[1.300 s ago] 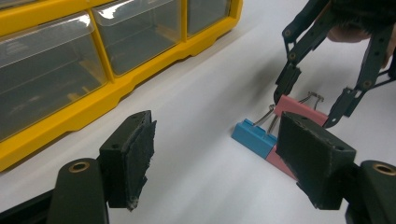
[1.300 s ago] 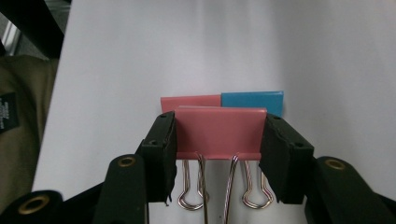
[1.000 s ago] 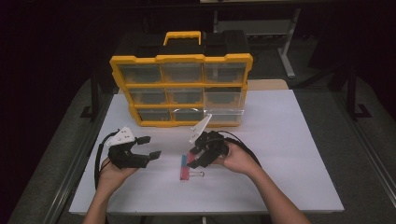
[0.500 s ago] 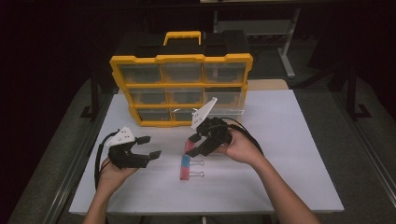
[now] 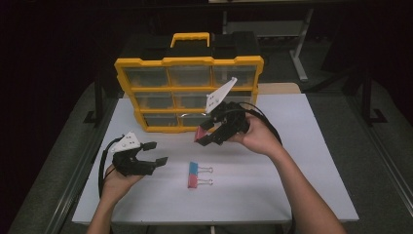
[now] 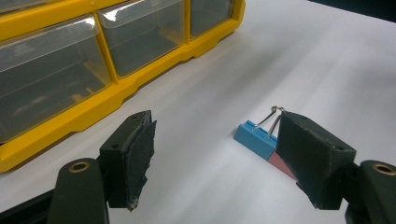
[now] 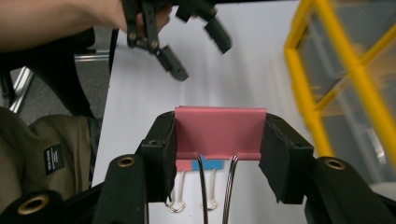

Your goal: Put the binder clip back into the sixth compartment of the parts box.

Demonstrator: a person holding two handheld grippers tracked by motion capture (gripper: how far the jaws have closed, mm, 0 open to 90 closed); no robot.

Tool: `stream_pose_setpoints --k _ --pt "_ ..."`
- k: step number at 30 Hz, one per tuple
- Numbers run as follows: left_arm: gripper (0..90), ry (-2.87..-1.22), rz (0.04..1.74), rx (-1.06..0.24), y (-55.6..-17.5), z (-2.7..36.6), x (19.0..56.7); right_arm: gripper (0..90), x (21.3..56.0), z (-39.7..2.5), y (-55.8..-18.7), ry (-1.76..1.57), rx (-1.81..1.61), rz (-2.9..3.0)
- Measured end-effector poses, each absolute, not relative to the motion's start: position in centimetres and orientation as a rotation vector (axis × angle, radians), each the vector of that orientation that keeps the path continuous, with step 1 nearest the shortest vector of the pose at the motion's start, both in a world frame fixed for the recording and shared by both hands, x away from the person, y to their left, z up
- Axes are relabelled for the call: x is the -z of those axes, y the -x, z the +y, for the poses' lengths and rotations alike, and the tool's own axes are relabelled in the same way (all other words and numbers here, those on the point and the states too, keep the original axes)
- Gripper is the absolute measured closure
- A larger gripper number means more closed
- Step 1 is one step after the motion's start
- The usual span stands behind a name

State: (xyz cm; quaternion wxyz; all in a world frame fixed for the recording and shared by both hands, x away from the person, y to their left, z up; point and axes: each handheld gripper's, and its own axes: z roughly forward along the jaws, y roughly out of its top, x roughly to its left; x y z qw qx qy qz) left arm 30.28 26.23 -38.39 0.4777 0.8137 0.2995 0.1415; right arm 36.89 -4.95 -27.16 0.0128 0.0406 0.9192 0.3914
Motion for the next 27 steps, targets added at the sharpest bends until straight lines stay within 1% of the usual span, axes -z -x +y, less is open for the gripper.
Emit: stream_pose_setpoints --k 5,13,27 --pt "27.5 -1.993 0.731 -0.344 -30.3 26.2 38.4 48.5 25.1 -5.7 -37.7 -0.154 -1.252 2.843" --pt "27.6 -1.991 0.720 -0.350 -30.4 26.3 38.4 48.5 23.6 -6.2 -38.2 -0.183 -1.221 2.818" --pt "27.5 -1.993 0.727 -0.347 -30.4 26.4 38.4 48.5 20.1 -7.6 -40.3 -0.256 -1.180 2.762"
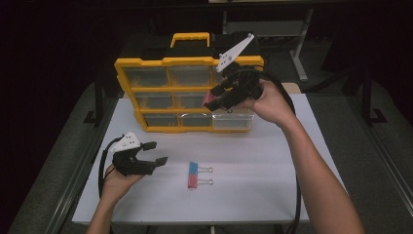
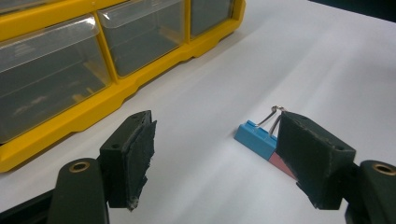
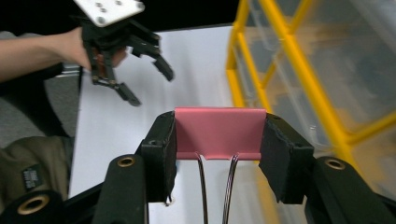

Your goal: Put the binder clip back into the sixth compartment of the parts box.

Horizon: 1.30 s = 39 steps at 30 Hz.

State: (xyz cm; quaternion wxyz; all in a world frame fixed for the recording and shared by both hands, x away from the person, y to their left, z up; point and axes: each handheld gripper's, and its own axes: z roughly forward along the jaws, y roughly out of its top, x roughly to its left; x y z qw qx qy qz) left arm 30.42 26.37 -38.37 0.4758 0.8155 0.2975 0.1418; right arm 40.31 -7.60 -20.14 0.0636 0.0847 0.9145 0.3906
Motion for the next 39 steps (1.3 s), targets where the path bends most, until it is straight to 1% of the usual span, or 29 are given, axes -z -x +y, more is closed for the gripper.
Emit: stream_pose_setpoints --k 5,16,39 --pt "27.6 -1.982 0.743 -0.336 -30.3 26.4 38.3 48.5 19.9 -8.4 -41.5 -0.312 -1.152 2.752" --pt "27.6 -1.984 0.747 -0.335 -30.3 26.4 38.3 48.5 21.0 -9.8 -43.0 -0.401 -1.085 2.754" --pt "27.5 -2.005 0.723 -0.353 -30.4 26.5 38.3 48.4 23.8 -11.2 -43.8 -0.486 -1.033 2.774"
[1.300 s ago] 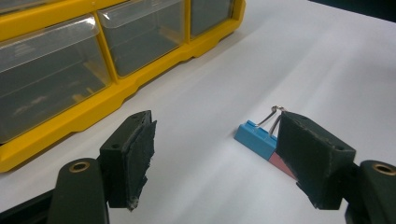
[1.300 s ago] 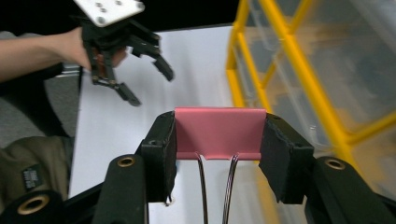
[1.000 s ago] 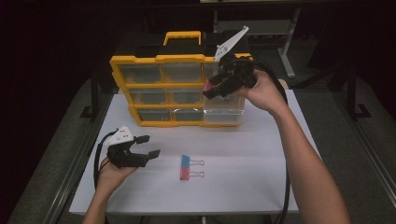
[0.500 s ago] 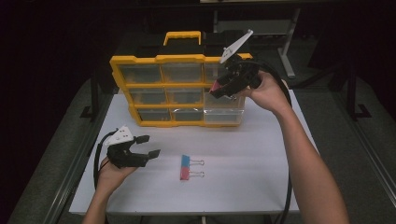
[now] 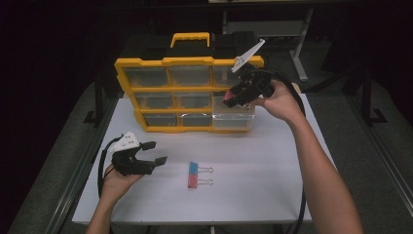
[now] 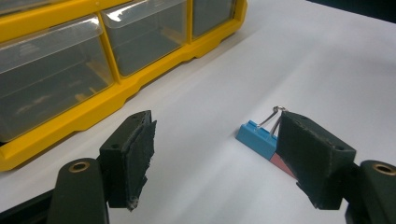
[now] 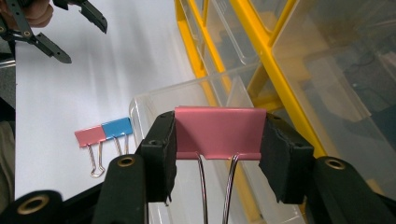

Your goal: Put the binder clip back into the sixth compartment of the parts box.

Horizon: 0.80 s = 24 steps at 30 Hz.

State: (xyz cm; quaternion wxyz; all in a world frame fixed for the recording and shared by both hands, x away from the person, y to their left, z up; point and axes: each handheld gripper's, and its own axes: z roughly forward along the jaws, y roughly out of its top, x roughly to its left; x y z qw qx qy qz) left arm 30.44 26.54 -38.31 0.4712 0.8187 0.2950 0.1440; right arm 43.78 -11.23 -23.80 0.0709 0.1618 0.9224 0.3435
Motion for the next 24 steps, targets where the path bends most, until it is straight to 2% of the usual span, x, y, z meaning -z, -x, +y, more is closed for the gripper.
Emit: stream_pose_setpoints --k 6,7,10,24 --pt "27.4 -1.993 0.733 -0.345 -30.4 26.4 38.4 47.9 24.5 -11.3 -43.8 -0.501 -1.021 2.780" --pt "27.3 -1.993 0.731 -0.348 -30.4 26.4 38.4 44.6 24.6 -11.4 -43.9 -0.523 -1.041 2.789" --pt "27.2 -1.997 0.727 -0.351 -30.4 26.4 38.4 42.9 24.3 -11.2 -43.7 -0.513 -1.062 2.778" --pt "27.3 -1.983 0.740 -0.348 -30.4 26.4 38.4 42.6 23.4 -11.1 -42.2 -0.465 -1.100 2.761"
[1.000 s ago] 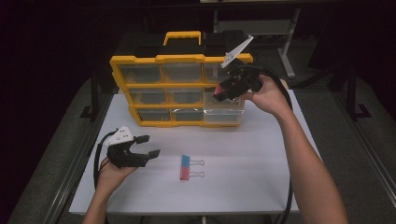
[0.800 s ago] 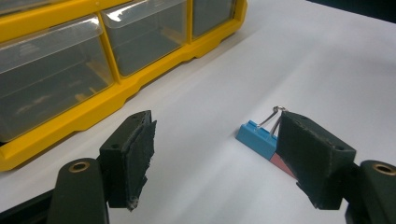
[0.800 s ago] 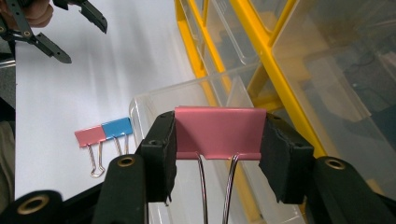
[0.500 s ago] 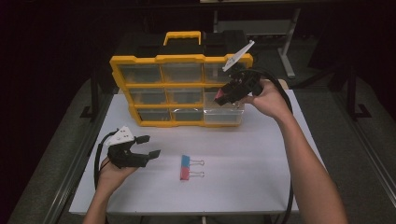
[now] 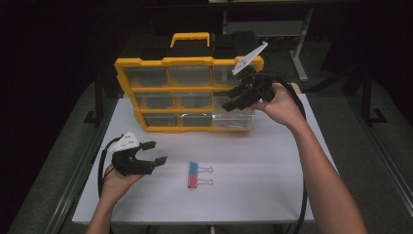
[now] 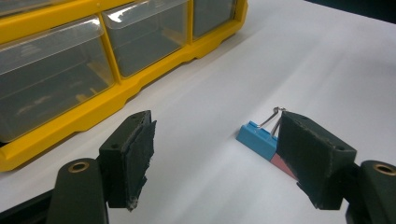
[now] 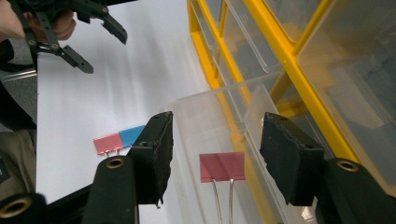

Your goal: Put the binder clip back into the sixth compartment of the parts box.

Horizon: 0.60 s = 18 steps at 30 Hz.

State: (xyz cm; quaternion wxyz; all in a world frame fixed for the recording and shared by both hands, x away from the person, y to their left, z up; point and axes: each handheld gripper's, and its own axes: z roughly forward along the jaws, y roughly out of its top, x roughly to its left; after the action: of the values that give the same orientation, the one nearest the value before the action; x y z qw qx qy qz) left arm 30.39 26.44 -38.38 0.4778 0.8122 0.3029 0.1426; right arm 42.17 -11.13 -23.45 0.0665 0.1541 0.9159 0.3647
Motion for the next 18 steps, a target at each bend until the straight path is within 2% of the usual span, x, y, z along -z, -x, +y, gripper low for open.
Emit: stream_pose_setpoints --k 10,18 --pt "27.3 -1.989 0.730 -0.354 -30.4 26.4 38.4 42.4 23.6 -10.3 -40.1 -0.394 -1.125 2.774" --pt "27.2 -1.984 0.739 -0.349 -30.4 26.4 38.4 42.3 25.2 -9.1 -38.2 -0.324 -1.149 2.805"
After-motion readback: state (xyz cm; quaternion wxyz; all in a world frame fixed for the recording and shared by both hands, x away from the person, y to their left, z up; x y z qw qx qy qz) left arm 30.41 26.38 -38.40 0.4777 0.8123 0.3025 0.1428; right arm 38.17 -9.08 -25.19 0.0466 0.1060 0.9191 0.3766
